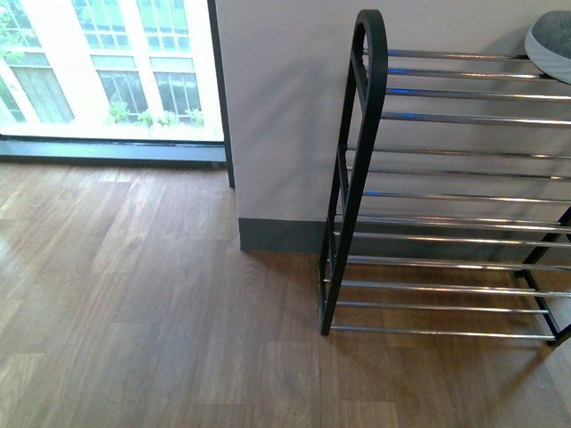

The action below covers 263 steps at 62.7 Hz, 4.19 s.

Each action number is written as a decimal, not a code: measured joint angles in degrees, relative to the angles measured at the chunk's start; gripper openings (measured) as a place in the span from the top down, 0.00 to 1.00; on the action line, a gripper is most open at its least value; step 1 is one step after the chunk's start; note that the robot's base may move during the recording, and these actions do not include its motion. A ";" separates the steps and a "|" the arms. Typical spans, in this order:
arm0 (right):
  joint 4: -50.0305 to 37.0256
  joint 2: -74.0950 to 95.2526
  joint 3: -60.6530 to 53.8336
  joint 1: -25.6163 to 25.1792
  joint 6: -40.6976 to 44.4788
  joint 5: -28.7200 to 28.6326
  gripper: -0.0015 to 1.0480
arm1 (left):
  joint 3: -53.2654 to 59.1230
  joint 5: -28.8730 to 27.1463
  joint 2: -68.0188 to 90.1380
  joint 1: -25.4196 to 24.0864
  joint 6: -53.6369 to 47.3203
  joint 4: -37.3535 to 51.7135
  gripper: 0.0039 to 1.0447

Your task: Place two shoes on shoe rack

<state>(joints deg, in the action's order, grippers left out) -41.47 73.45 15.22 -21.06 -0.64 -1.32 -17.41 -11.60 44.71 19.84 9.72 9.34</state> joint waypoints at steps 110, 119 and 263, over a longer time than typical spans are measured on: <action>30.71 47.76 69.64 8.74 8.35 9.35 0.98 | 0.00 0.02 0.00 0.00 0.00 0.00 0.98; 30.69 49.86 72.02 8.22 9.79 10.49 0.98 | 0.00 0.00 0.00 0.00 0.00 0.00 0.98; 9.01 1.01 22.60 2.82 -0.11 -4.57 0.09 | 0.00 0.00 0.00 0.00 0.00 0.00 0.98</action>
<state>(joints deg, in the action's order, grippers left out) -32.47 74.46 37.82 -18.24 -0.75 -5.89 -17.41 -11.60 44.71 19.84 9.72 9.34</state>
